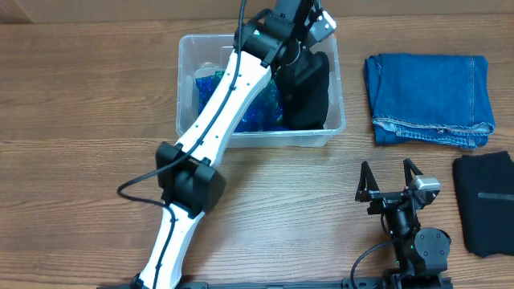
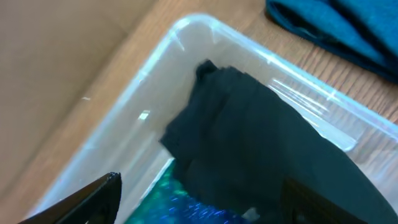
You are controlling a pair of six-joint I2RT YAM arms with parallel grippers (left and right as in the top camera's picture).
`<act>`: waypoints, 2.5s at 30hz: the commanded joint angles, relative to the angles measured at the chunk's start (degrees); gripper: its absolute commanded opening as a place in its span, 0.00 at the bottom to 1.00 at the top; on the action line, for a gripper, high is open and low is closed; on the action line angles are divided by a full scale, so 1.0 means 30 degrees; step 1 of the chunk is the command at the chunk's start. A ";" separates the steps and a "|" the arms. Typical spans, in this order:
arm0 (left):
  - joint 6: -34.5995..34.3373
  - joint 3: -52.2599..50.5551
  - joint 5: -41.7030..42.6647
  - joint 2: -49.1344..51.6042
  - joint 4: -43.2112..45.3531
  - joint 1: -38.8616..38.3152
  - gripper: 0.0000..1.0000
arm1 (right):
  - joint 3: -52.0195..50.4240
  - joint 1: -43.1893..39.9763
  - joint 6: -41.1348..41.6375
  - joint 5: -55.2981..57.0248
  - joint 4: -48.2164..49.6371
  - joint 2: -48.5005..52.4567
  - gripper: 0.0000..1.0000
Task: Pack container
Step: 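Lower the black garment into the bin and withdraw the left gripper, then reach the right gripper to the black garment on the right and grasp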
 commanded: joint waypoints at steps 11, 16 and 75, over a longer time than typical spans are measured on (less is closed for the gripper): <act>-0.0765 0.1413 -0.0801 0.2783 -0.0350 -0.0583 1.00 | -0.0204 -0.0087 -0.0066 0.0189 0.0117 -0.0153 1.00; -0.1275 0.5639 -0.3577 0.0051 -0.2885 -0.0401 1.00 | -0.0204 -0.0087 -0.0066 0.0189 0.0117 -0.0153 1.00; -0.9967 0.6033 0.1384 -0.2579 -1.1839 1.2670 1.00 | 1.9118 -2.0465 0.7111 -0.3876 -1.4571 2.7154 1.00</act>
